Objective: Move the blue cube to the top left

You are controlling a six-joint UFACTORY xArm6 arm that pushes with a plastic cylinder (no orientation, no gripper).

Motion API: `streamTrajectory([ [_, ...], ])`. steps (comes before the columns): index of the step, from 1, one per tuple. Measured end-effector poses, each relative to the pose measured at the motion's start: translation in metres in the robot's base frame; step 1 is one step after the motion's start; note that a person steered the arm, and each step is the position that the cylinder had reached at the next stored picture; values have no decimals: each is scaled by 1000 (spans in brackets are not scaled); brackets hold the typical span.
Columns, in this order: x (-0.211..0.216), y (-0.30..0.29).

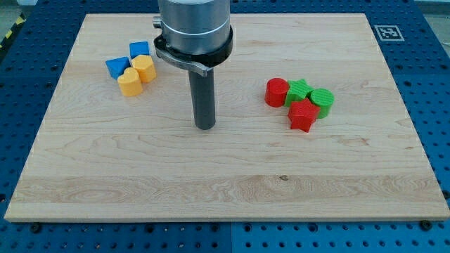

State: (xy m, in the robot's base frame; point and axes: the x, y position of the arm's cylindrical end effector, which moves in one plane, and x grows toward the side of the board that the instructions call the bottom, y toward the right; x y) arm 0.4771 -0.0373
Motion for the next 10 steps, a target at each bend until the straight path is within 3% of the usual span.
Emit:
streamTrajectory([
  [2,0,-17],
  [4,-2,-108],
  [6,-2,-116],
  [7,-5,-153],
  [9,-63,-163],
  [10,-62,-169],
])
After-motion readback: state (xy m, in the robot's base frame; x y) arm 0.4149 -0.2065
